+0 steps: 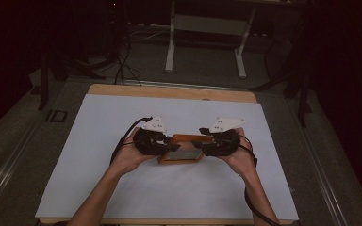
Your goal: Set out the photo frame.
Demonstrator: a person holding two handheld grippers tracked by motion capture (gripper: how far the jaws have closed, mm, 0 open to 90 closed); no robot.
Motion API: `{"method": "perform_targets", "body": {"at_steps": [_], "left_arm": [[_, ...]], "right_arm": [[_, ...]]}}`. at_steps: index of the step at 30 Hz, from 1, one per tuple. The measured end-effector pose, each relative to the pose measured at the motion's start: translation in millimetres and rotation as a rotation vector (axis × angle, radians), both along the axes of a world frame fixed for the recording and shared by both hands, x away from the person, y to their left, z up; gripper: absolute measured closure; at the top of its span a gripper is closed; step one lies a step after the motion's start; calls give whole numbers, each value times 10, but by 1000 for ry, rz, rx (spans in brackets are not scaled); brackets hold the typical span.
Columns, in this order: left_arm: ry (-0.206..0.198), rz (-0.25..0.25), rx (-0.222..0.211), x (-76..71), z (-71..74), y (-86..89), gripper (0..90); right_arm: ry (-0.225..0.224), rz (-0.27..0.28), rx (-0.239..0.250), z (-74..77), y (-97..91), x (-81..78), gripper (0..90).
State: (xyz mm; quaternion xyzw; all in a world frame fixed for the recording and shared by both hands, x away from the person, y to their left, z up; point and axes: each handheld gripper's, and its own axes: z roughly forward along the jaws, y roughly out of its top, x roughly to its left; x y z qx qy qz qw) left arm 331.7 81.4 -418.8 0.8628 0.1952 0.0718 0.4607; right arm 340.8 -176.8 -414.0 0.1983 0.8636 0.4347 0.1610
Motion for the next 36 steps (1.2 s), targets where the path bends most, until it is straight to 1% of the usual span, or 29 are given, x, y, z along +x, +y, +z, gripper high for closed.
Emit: {"method": "perform_targets", "body": {"at_steps": [4,5,7,8,9,10,11,12,13,14,15,17,18,19,20,21,23,24,25,28,31,34,35,36], "left_arm": [[-14,-68,-5,-4,53,-27,691],[-18,-75,-11,-6,60,-41,691],[-26,-79,-22,7,62,-62,689],[-26,-79,-22,7,62,-62,689],[-28,-80,-31,20,61,-68,689],[-30,-78,-34,27,60,-66,688],[-31,-76,-35,31,59,-61,685],[-31,-68,-38,37,55,-50,680],[-29,-59,-43,40,52,-45,668],[-24,-43,-49,49,46,-34,657],[-23,-39,-48,56,41,-28,641],[-20,-25,-59,66,26,-20,620],[-9,-18,-71,74,18,-18,613],[-5,-15,-75,80,14,-17,600],[2,1,-84,84,6,-16,587],[6,8,-89,93,2,-12,559],[28,26,-119,114,-9,15,481],[43,44,-145,127,-25,48,464],[46,52,-155,130,-36,67,444],[63,88,-202,131,-100,153,403],[80,111,-227,138,-180,233,371],[93,157,-253,159,-254,300,337],[92,160,-259,164,-261,312,315],[100,158,-270,169,-272,329,313]], "right_arm": [[-1,70,-48,-16,92,-10,392],[3,95,-54,-20,118,-7,382],[5,132,-67,-27,171,-9,397],[5,132,-67,-27,171,-9,397],[6,148,-75,-29,191,-6,430],[7,162,-83,-35,213,3,432],[3,169,-89,-30,212,9,454],[2,173,-87,-27,205,11,478],[-1,183,-85,-20,183,13,528],[-3,190,-83,-15,165,14,559],[-2,200,-74,-12,139,8,599],[-8,207,-71,-7,106,-7,635],[-11,208,-72,-7,100,-13,640],[-24,204,-82,-5,95,-26,646],[-26,203,-84,-4,94,-33,650],[-33,199,-89,-2,93,-44,658],[-45,191,-100,2,89,-59,673],[-47,189,-102,3,85,-62,677],[-48,178,-103,5,70,-65,680],[-43,171,-88,-2,20,-62,681],[-38,162,-74,-10,-34,-62,682],[-39,157,-72,-13,-66,-77,682],[-40,157,-69,-16,-78,-86,682],[-42,156,-68,-18,-85,-93,683]]}}
